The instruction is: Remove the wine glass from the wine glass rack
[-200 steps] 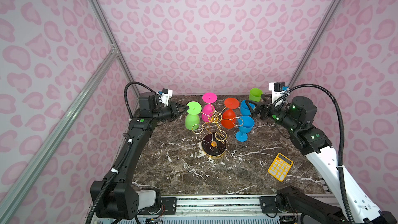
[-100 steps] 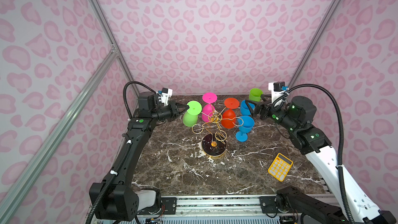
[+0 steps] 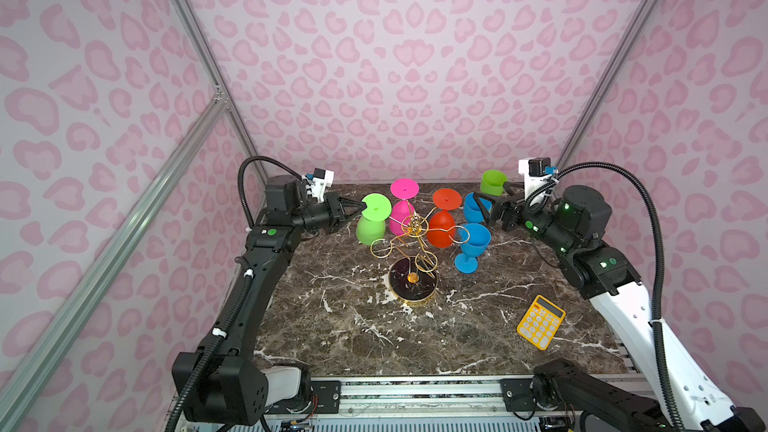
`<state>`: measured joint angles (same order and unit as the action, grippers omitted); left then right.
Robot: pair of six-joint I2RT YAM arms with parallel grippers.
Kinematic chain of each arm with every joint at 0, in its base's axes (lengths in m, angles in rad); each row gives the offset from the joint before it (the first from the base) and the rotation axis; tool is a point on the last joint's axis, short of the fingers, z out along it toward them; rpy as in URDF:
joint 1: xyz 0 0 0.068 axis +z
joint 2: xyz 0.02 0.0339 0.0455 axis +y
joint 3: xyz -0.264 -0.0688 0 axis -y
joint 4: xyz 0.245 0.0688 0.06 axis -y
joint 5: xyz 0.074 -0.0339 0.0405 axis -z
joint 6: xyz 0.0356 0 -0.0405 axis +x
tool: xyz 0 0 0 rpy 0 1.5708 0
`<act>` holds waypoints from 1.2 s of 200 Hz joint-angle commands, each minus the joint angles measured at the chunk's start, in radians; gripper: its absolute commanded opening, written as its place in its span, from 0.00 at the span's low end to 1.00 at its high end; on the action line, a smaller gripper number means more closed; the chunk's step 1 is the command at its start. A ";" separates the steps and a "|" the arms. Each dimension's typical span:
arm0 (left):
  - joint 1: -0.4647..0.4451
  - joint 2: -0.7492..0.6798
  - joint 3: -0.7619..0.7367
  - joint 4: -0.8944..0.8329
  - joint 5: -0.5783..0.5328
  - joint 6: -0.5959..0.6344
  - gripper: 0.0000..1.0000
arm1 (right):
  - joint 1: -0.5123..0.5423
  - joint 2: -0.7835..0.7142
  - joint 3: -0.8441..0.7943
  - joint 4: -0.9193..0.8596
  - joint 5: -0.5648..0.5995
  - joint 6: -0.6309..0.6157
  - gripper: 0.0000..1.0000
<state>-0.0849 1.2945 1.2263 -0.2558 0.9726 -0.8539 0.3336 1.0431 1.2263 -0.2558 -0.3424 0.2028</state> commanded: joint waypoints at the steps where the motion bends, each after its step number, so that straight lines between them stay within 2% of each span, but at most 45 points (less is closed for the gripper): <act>1: 0.002 -0.011 -0.003 0.039 0.027 0.001 0.04 | 0.000 -0.002 -0.004 0.010 -0.007 0.004 0.98; 141: -0.038 -0.007 -0.006 0.047 0.047 0.001 0.03 | 0.001 -0.005 -0.004 0.006 -0.006 0.010 0.98; 240: -0.065 0.056 0.052 0.077 0.042 -0.012 0.04 | 0.001 -0.011 -0.001 0.003 -0.004 0.010 0.98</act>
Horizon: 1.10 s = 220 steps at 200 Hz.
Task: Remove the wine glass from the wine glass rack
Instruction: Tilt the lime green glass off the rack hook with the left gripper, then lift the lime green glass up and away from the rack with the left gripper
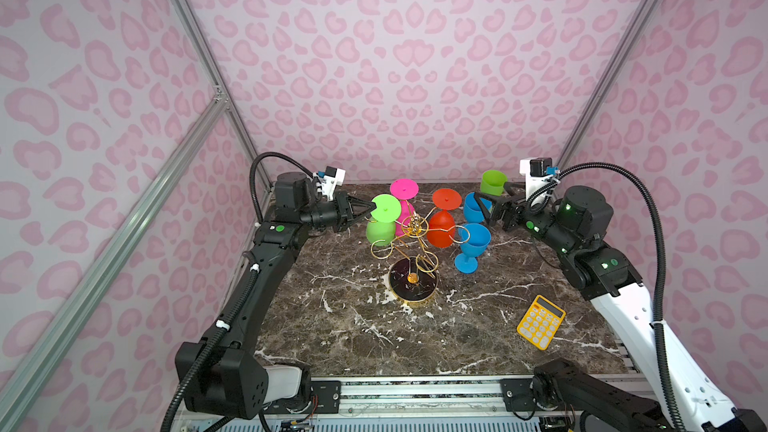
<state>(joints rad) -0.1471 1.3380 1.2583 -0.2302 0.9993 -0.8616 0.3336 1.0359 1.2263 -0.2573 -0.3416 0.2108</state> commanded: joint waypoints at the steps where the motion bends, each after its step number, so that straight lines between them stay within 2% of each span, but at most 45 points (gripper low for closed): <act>1: -0.003 0.014 0.021 0.052 0.016 -0.004 0.03 | 0.001 -0.004 -0.001 0.004 -0.005 0.002 0.98; 78: -0.006 0.059 0.037 0.111 0.016 -0.033 0.04 | 0.001 0.000 0.005 -0.002 -0.002 -0.004 0.98; 147: -0.006 0.081 0.056 0.125 -0.026 -0.035 0.03 | 0.001 -0.005 0.001 -0.011 0.004 -0.009 0.98; 220: 0.030 0.098 0.061 0.137 -0.041 -0.042 0.03 | -0.001 -0.014 -0.001 -0.019 0.010 -0.016 0.98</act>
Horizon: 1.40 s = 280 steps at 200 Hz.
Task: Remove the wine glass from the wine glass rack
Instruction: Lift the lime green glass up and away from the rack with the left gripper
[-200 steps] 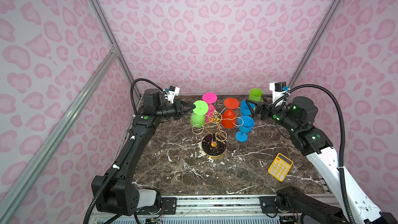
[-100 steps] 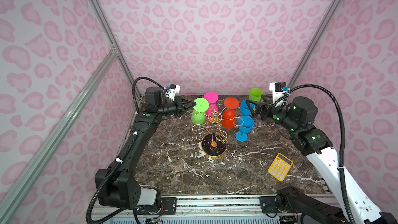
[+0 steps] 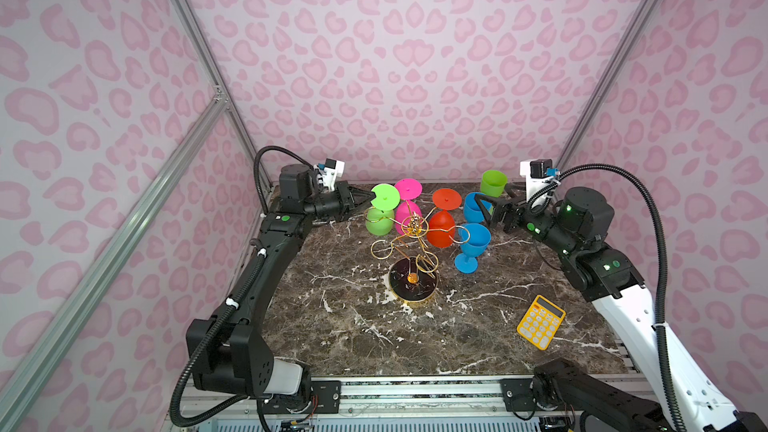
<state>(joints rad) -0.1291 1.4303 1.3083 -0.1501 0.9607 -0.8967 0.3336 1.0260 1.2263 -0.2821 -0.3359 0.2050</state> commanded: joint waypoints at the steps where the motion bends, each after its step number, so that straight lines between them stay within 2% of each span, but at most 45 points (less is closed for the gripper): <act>1: 0.012 0.005 0.012 0.057 -0.002 -0.007 0.03 | -0.001 -0.004 -0.001 0.006 0.005 -0.010 0.98; 56: 0.048 0.009 0.020 0.067 0.009 -0.013 0.03 | 0.000 -0.006 -0.001 0.006 0.000 -0.009 0.98; 131: 0.166 -0.035 0.023 0.070 0.047 -0.021 0.03 | 0.002 -0.010 0.008 0.004 -0.020 -0.003 0.98; 180: 0.249 -0.083 0.031 0.116 0.088 -0.084 0.04 | 0.001 0.004 0.026 0.017 -0.057 -0.006 0.98; 200: 0.268 -0.106 0.031 0.182 0.111 -0.153 0.04 | 0.002 0.026 0.047 0.032 -0.083 -0.006 0.98; 218: 0.276 -0.124 0.062 0.228 0.123 -0.201 0.04 | 0.029 0.065 0.099 0.020 -0.107 -0.028 0.98; 280: 0.309 -0.176 0.159 0.225 0.146 -0.232 0.04 | 0.165 0.162 0.218 0.012 -0.063 -0.104 0.98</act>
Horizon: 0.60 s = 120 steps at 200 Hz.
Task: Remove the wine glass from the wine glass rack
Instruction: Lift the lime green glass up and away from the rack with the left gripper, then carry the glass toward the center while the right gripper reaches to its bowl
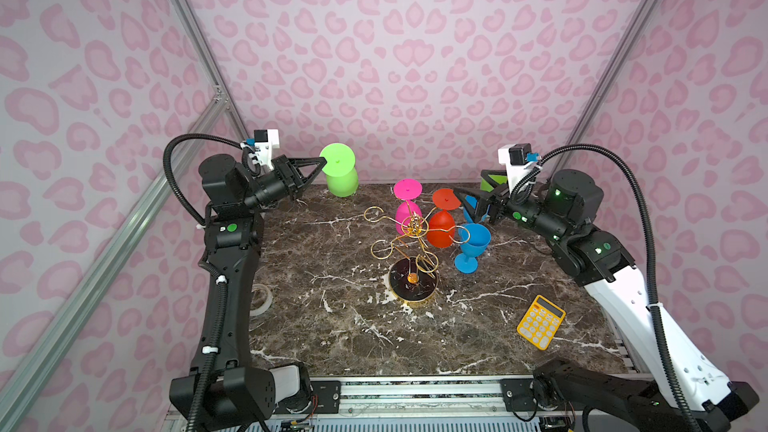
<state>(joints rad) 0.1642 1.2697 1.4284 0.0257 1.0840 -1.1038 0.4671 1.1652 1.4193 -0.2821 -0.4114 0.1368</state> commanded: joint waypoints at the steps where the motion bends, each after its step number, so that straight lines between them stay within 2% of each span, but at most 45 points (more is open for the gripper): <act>1: 0.016 -0.016 0.040 0.050 0.024 -0.025 0.04 | 0.033 0.024 0.026 0.012 0.013 -0.037 0.98; 39: 0.028 -0.048 0.071 0.044 0.008 -0.027 0.04 | 0.090 0.058 0.056 0.032 0.015 -0.061 0.98; 78: 0.025 -0.079 0.088 0.124 -0.010 -0.122 0.04 | 0.157 0.076 0.055 0.097 0.009 -0.112 0.98; 104: -0.021 -0.105 0.037 0.265 -0.050 -0.240 0.04 | 0.199 0.081 0.019 0.215 0.039 -0.158 0.98; 120: -0.072 -0.096 0.042 0.295 -0.050 -0.264 0.04 | 0.217 0.099 0.012 0.275 0.048 -0.190 0.98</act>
<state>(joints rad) 0.1406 1.1687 1.4742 0.1810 1.0542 -1.2762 0.6662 1.2446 1.4460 -0.1486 -0.3916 0.0078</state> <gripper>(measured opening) 0.068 0.979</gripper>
